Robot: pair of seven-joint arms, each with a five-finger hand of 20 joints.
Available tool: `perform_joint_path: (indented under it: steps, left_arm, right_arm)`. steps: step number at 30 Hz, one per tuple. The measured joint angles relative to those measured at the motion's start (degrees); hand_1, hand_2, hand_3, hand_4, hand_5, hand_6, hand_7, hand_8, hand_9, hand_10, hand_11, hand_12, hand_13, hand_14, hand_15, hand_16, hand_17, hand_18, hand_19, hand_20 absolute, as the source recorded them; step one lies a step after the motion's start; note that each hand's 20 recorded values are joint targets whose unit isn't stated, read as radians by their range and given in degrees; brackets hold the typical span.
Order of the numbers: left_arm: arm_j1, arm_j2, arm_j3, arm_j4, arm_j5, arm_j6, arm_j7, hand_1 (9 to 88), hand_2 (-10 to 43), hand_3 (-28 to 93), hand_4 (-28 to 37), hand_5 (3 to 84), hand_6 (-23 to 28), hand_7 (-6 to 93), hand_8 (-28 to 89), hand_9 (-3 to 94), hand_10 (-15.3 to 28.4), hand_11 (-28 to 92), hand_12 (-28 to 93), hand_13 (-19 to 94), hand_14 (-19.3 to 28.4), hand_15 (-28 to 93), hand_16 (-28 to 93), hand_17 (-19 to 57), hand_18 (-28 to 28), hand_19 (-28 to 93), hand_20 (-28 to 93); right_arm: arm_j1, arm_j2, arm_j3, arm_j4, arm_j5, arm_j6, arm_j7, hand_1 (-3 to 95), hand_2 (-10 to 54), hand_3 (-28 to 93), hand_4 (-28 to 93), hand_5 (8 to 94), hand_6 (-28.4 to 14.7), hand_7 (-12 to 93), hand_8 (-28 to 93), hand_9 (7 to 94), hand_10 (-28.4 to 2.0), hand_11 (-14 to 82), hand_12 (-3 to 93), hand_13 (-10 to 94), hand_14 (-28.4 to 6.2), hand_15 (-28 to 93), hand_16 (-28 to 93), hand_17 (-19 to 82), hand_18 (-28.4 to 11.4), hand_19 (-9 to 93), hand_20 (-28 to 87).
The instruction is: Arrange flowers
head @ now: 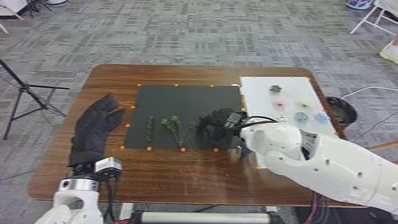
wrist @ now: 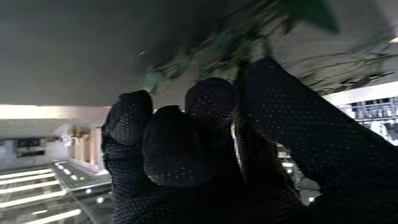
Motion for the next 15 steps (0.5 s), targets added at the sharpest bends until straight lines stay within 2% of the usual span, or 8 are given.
perform_joint_path:
  steps: [2, 3, 7, 13, 15]
  left_arm:
    - [-0.04, 0.0, 0.04, 0.0, 0.0, 0.0, -0.01, 29.6, -4.0, 70, -23.0, 31.4, 1.9, 25.7, -11, 26.0, 11.9, 30, 20, 24, 14.3, 39, 5, -8.1, 19.9, 41, 18]
    - [-0.05, 0.0, 0.05, 0.0, 0.0, 0.0, -0.01, 29.6, -4.0, 70, -23.0, 31.3, 1.9, 25.7, -11, 26.0, 11.9, 30, 20, 24, 14.3, 39, 5, -8.1, 19.9, 41, 18]
    - [-0.13, 0.0, 0.12, 0.02, 0.0, 0.01, -0.03, 29.6, -3.9, 70, -22.9, 31.3, 1.8, 25.6, -11, 26.0, 11.9, 30, 20, 24, 14.3, 39, 5, -8.1, 19.8, 41, 18]
    - [-0.16, -0.11, 0.13, 0.03, 0.0, 0.01, -0.03, 29.6, -4.0, 70, -22.9, 31.3, 1.8, 25.7, -11, 26.0, 11.9, 30, 20, 24, 14.2, 39, 5, -8.1, 19.8, 41, 18]
    - [-0.16, -0.12, 0.13, 0.03, 0.0, 0.01, -0.03, 29.6, -4.0, 70, -23.0, 31.3, 1.8, 25.7, -11, 26.0, 11.9, 30, 20, 24, 14.2, 39, 5, -8.1, 19.8, 41, 18]
  right_arm:
    - [0.04, 0.14, 0.4, 0.11, 0.0, 0.1, 0.13, 29.9, 6.2, 91, -19, 40.2, 2.2, 14, -9, 67.0, -12.7, 61.8, 59.0, 71, -10.8, 89, 40, 30, -22.0, 83, 47]
    - [-0.02, 0.23, 0.81, 0.1, 0.01, 0.14, 0.13, 27.0, 8.1, 89, -19, 40.3, 2.1, 14, -9, 66.3, -13.3, 66.0, 52.3, 71, -10.9, 89, 40, 30, -22.0, 83, 47]
    - [-1.35, 0.86, 4.67, -0.42, 1.21, 1.38, -0.03, 23.6, 4.7, 84, -22, 43.0, 1.4, 14, -9, 66.0, -13.7, 67.6, 48.1, 71, -11.0, 89, 40, 30, -22.1, 83, 47]
    - [-2.44, 3.3, 10.0, -1.76, 9.56, 12.19, -0.81, 24.1, 0.9, 83, -22, 48.0, -0.3, 15, -9, 64.8, -13.9, 65.7, 48.0, 69, -11.4, 87, 40, 29, -21.9, 82, 47]
    - [-2.31, 4.49, 11.14, -1.93, 10.36, 15.39, -0.69, 26.8, -1.2, 84, -22, 49.7, -0.5, 16, -9, 61.1, -14.1, 64.6, 48.1, 65, -11.4, 86, 40, 28, -21.4, 81, 47]
